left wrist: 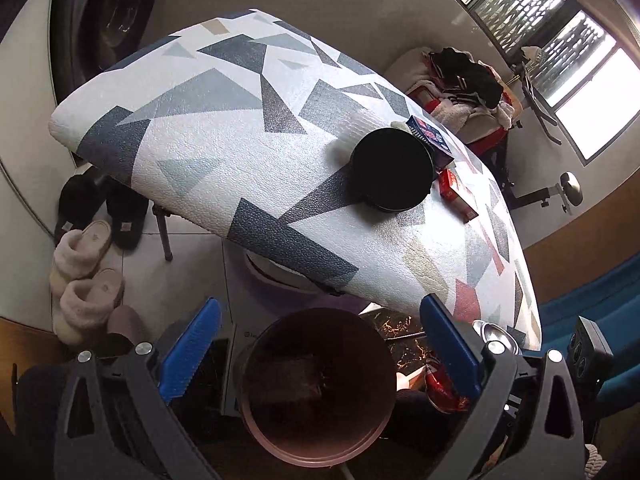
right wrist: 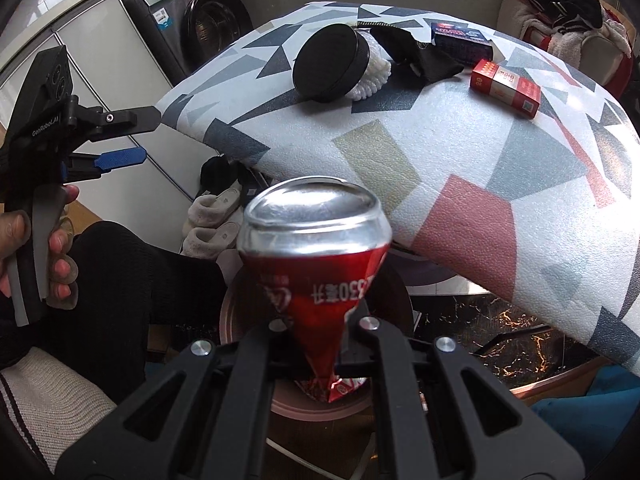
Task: Collect trash
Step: 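Lower the red can into the bin and open the right gripper, then grasp the red-and-white paper box with the right gripper, then grasp the black round brush with the left gripper while the right holds the red box, then carry the black brush over the bin and open the left gripper, then lower the red box into the bin and open the right gripper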
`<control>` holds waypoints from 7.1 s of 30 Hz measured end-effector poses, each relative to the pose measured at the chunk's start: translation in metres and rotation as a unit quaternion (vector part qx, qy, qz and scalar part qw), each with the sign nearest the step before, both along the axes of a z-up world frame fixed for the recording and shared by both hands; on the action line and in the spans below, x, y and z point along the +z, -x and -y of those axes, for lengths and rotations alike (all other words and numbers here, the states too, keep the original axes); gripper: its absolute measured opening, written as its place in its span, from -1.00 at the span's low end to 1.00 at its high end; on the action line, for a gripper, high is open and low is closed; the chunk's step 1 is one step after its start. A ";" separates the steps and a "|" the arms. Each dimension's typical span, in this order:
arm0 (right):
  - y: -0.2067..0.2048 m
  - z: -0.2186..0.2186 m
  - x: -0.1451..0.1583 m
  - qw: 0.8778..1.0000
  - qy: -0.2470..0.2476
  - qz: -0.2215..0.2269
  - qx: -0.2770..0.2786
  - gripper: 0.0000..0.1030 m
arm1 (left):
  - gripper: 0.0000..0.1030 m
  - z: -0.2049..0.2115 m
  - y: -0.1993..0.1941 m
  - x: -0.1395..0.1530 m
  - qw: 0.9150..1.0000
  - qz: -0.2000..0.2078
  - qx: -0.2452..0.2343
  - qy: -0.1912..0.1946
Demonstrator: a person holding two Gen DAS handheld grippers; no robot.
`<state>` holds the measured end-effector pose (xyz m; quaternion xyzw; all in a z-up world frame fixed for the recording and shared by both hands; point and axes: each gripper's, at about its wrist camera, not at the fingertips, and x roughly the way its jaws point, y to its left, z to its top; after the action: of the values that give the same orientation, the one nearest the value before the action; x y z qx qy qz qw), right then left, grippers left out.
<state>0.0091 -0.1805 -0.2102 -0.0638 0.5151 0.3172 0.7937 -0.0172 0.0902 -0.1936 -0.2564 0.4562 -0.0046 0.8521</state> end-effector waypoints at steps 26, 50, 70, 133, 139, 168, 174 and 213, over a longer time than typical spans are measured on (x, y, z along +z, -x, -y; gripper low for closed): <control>-0.013 0.017 -0.003 0.997 0.027 0.009 -0.076 0.88 | 0.89 0.004 -0.001 -0.005 1.000 -0.004 -0.006 -0.005; -0.056 0.053 0.019 0.989 0.043 0.060 -0.125 0.89 | 0.89 0.008 -0.035 0.019 0.998 0.040 -0.047 -0.024; -0.187 0.056 0.022 0.982 0.040 0.089 -0.160 0.89 | 0.89 -0.002 -0.094 0.006 0.998 0.027 -0.046 -0.029; -0.130 0.077 0.041 0.974 -0.035 0.087 -0.208 0.75 | 0.76 0.071 -0.136 0.024 0.984 0.053 -0.147 -0.083; -0.112 0.078 0.048 0.975 -0.033 0.092 -0.199 0.75 | 0.76 0.078 -0.095 0.014 0.984 0.038 -0.159 -0.070; -0.078 0.079 0.040 0.978 -0.027 0.074 -0.196 0.75 | 0.84 0.102 -0.040 -0.020 0.980 -0.006 -0.190 -0.054; -0.074 0.074 0.038 0.979 -0.024 0.072 -0.189 0.75 | 0.86 0.090 -0.042 -0.009 0.984 0.012 -0.167 -0.062; -0.037 0.004 -0.009 0.998 0.024 -0.001 -0.052 0.88 | 0.87 0.032 -0.044 0.003 0.996 0.015 -0.075 -0.045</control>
<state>0.0462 -0.1841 -0.2193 -0.0555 0.5263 0.2629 0.8067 0.0269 0.0577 -0.1911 -0.1830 0.4611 -0.0517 0.8667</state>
